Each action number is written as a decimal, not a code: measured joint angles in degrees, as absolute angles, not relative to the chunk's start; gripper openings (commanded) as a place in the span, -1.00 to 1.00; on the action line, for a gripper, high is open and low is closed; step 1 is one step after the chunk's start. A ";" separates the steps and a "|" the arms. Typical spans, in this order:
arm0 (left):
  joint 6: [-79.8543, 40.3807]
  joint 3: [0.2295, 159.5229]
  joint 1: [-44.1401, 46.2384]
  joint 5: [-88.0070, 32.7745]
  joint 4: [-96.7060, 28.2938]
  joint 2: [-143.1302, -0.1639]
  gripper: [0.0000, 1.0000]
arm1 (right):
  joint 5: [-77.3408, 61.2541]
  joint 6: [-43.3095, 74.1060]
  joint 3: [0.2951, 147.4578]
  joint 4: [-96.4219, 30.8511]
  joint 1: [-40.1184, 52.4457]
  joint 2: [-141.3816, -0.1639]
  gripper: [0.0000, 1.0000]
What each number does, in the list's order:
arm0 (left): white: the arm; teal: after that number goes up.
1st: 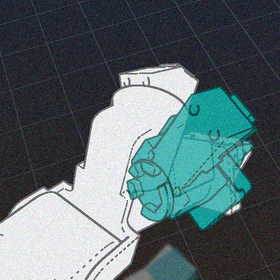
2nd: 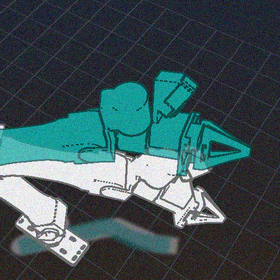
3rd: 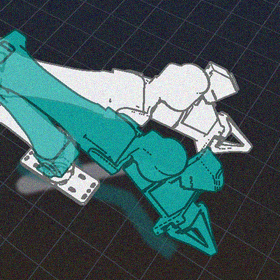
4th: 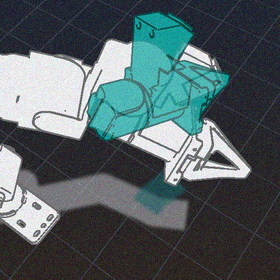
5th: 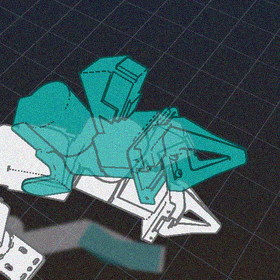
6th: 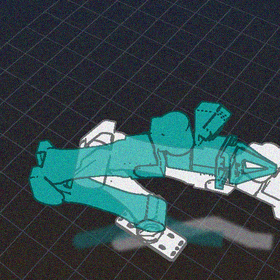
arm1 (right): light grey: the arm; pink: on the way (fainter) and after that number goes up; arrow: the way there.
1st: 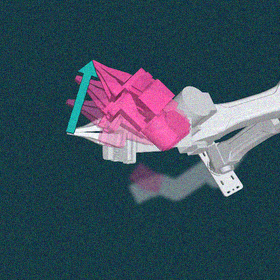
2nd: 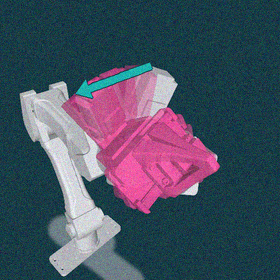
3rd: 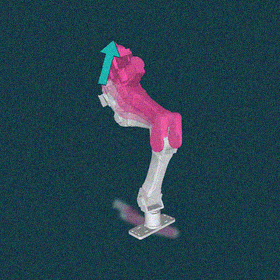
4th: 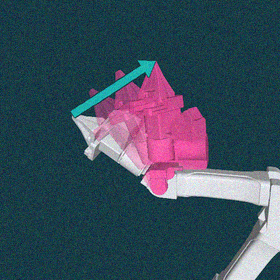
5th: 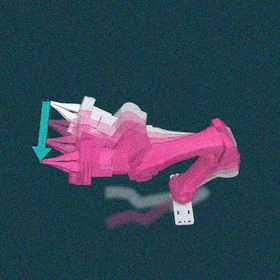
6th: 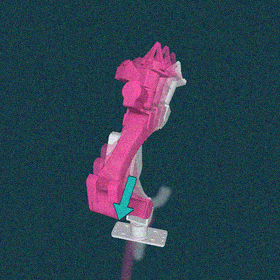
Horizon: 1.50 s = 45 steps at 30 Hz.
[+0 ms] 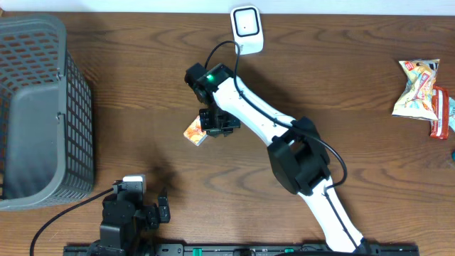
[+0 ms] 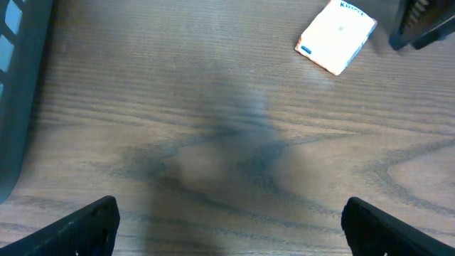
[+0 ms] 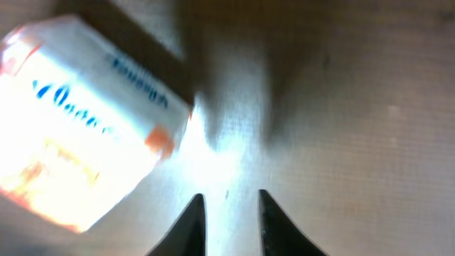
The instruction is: Scan the item barcode
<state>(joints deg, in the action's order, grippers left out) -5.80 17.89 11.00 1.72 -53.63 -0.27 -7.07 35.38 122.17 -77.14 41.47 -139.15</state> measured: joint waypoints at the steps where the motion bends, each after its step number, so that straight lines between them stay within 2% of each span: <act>1: -5.80 17.89 11.00 1.72 -53.60 -0.27 0.99 | -7.42 35.86 122.17 -77.60 41.41 -138.61 -0.28; 3: -5.80 17.89 11.00 1.72 -53.63 -0.27 0.99 | -8.03 37.10 122.17 -78.02 41.28 -137.47 0.01; 5: -5.80 17.89 11.00 1.72 -53.60 -0.27 0.99 | -8.47 38.44 122.19 -77.60 41.21 -136.53 0.13; 19: -5.80 17.89 11.00 1.72 -53.60 -0.27 0.99 | -8.21 48.29 122.19 -68.66 42.98 -136.09 0.05; 22: -5.80 17.89 11.00 1.72 -53.63 -0.27 0.99 | -6.87 50.46 122.19 -68.40 44.05 -136.09 -0.11; 24: -5.80 17.89 11.00 1.72 -53.63 -0.27 0.99 | -5.98 51.83 122.19 -68.10 44.84 -136.09 -0.14; 45: -5.80 17.89 11.00 1.72 -53.60 -0.27 0.99 | -1.45 56.23 117.71 -61.87 47.62 -136.09 -0.15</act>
